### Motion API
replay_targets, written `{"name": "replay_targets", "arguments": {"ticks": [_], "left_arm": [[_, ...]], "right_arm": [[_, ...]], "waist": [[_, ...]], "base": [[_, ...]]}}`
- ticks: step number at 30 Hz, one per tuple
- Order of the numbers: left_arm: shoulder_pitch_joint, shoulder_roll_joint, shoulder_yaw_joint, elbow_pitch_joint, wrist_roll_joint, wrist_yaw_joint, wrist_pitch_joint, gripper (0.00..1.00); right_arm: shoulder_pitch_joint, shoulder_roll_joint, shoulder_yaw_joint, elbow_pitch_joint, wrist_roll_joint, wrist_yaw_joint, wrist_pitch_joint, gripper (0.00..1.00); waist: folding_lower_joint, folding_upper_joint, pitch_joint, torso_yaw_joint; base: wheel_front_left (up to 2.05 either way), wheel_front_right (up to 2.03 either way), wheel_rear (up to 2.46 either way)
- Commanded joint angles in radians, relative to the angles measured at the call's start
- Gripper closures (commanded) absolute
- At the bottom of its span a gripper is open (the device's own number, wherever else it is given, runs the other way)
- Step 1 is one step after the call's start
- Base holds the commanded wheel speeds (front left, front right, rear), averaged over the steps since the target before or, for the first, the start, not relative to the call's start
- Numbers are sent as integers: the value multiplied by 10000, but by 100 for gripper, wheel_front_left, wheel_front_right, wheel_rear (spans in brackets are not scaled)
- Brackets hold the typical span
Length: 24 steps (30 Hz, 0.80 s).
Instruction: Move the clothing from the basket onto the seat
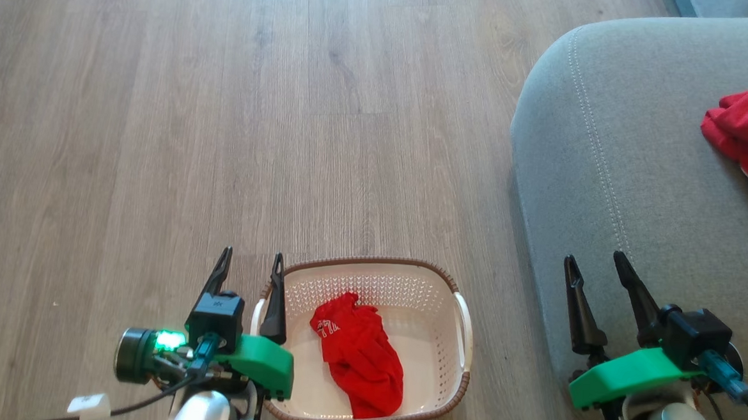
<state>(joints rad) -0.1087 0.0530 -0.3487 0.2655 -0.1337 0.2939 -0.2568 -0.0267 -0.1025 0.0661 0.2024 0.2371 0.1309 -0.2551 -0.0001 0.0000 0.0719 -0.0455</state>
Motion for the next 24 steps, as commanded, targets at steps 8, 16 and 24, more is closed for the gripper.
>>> {"name": "replay_targets", "arguments": {"ticks": [8,16,24], "left_arm": [[-253,-27,296,-407,-48,34,-49,0],[-324,-28,311,-426,-55,43,-49,0],[-456,-28,263,-324,-18,-52,-49,0]], "right_arm": [[-93,-79,256,-364,-49,-2,-67,0],[-161,-75,284,-381,-35,-2,-67,0],[-336,-95,255,-427,-71,-2,-67,0]], "waist": [[1,0,63,49],[1,0,166,77],[1,0,545,-39]], "base": [[0,0,0],[0,0,0],[0,0,0]]}}
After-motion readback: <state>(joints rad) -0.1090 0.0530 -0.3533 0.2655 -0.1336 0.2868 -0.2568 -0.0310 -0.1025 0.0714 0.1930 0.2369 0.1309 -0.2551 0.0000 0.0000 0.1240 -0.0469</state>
